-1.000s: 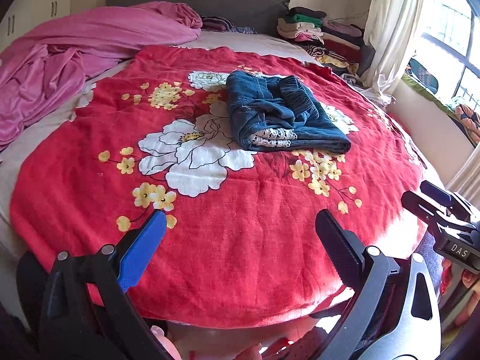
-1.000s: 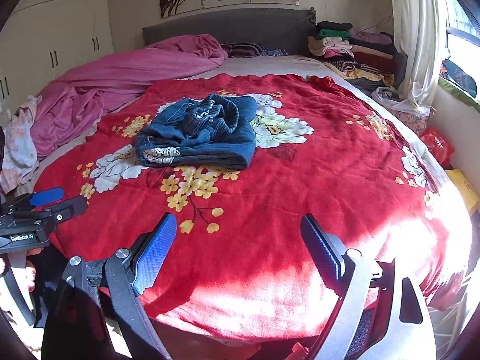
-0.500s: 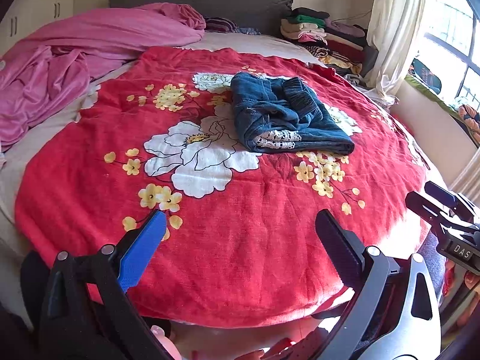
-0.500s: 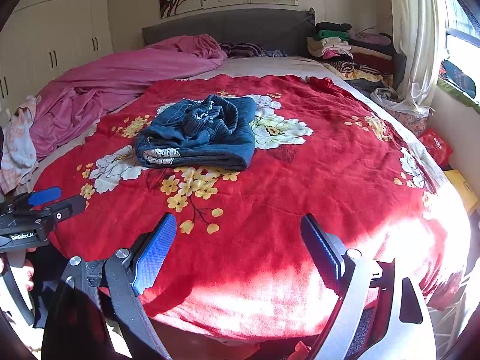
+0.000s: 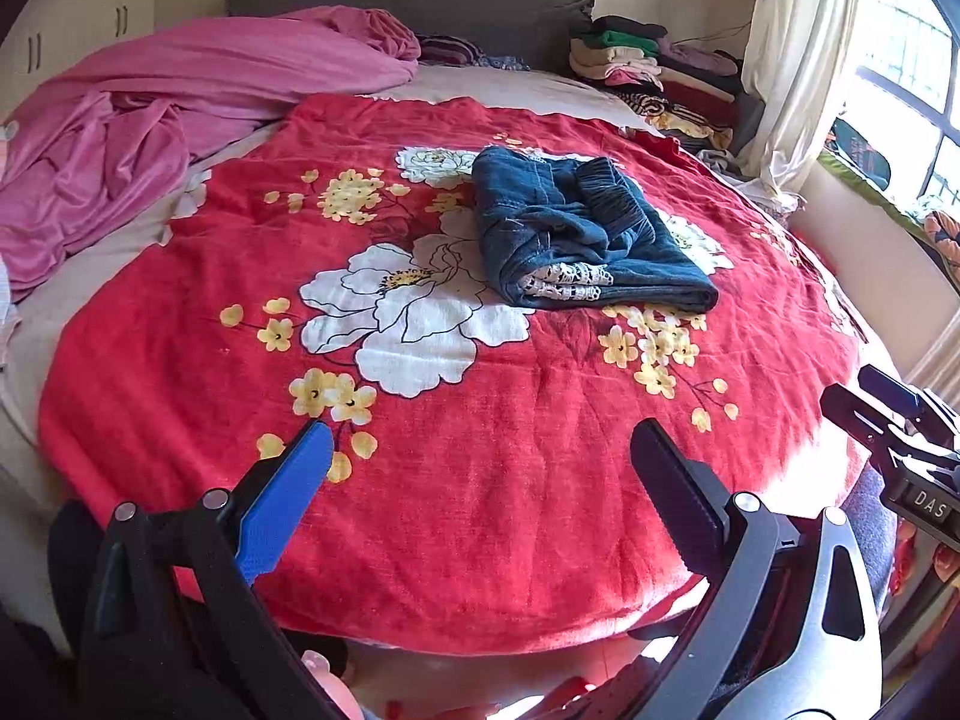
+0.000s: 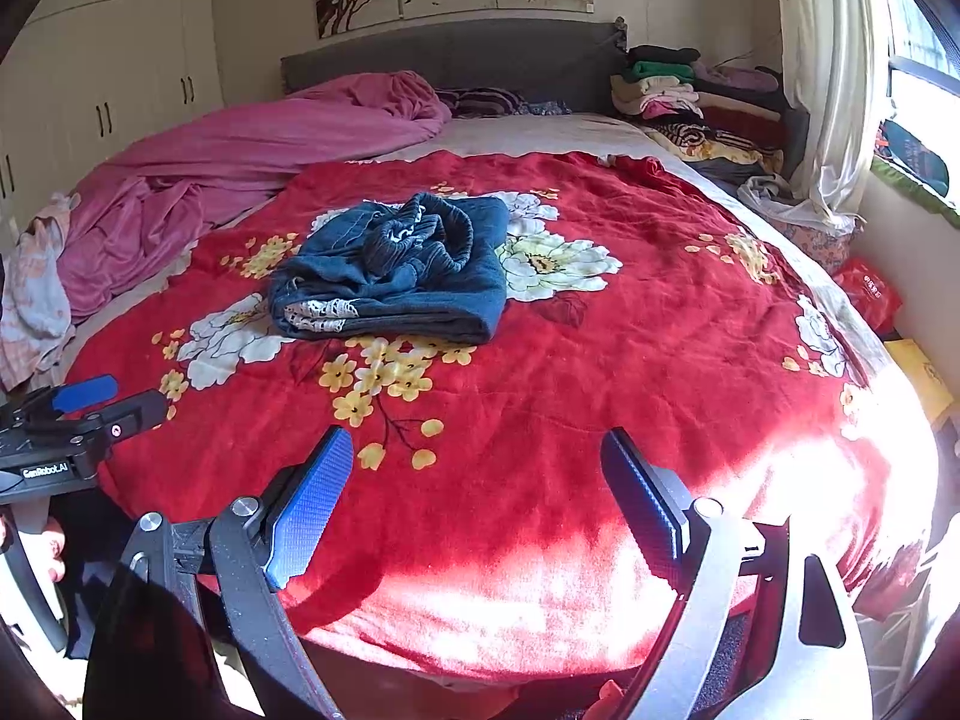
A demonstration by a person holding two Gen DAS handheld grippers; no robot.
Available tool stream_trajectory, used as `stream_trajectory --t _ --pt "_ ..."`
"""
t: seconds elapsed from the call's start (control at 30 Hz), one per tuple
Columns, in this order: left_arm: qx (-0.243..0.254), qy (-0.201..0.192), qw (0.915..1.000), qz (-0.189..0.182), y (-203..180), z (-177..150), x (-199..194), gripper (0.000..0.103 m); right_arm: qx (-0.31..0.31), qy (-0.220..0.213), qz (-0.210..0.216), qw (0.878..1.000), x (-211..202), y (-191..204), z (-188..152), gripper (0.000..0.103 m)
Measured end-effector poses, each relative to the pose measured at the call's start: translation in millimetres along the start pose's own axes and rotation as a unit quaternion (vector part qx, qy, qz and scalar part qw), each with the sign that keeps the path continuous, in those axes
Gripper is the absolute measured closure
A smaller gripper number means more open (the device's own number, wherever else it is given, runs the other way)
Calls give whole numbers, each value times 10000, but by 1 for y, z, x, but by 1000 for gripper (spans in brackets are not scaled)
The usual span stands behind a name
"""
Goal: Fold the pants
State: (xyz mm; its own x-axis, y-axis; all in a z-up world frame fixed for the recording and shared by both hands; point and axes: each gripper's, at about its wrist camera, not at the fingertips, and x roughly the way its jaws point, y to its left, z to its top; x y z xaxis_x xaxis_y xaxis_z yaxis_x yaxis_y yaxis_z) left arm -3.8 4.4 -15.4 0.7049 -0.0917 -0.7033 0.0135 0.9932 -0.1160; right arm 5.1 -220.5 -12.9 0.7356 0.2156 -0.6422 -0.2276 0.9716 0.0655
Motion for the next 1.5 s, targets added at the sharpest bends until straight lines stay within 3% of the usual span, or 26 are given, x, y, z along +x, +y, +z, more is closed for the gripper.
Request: stream_trajectory --t 0.83,1.1,1.2,1.3,1.37,1.5 --pt "-11 61 9999 -127 -1 0 1 10 17 68 -69 10000 2 -3 0 19" --pt "-48 236 9995 227 4 6 12 10 75 177 -74 9998 12 -13 3 19" --pt "-247 145 9995 90 22 20 13 10 250 263 -166 9992 25 -39 14 19" --pt "-521 65 9982 294 59 56 26 10 394 328 -477 9975 46 -82 37 19" --pt "-637 263 9951 716 94 86 53 10 555 423 -791 9944 67 -125 57 19" --pt "-993 713 9786 1653 177 137 119 10 1360 772 -1490 9764 119 -234 93 19"
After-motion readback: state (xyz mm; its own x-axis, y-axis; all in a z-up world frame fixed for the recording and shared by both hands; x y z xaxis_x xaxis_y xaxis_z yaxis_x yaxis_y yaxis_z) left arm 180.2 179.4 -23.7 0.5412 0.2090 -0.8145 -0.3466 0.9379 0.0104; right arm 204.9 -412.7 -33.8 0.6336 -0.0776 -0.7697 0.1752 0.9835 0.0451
